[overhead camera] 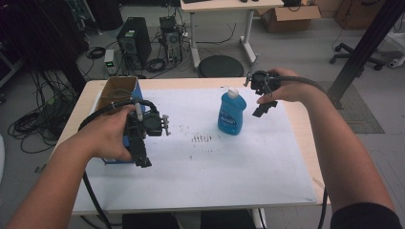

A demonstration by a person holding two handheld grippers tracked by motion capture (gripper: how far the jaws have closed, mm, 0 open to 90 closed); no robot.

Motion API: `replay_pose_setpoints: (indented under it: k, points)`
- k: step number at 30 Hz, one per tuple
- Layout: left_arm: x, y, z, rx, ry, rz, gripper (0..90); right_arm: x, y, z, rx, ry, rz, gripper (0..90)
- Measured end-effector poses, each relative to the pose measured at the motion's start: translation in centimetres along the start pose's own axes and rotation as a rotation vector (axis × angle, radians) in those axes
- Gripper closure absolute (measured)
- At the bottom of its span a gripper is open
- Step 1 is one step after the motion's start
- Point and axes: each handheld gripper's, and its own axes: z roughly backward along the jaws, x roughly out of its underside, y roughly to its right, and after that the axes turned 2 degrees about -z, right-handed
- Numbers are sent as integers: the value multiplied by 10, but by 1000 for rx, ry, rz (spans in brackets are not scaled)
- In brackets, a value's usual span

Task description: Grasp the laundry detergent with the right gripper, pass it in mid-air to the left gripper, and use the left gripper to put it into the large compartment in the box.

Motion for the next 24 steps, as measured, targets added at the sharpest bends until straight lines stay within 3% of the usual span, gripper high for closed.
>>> replay_pose_setpoints:
  k: [9,24]
  points:
    - [1,-1,-2,-1,-2,2,2,1,2,-6,-9,13,-9,41]
    - [3,12,-1,-14,1,-8,2,14,-7,-11,-4,86,-30,42]
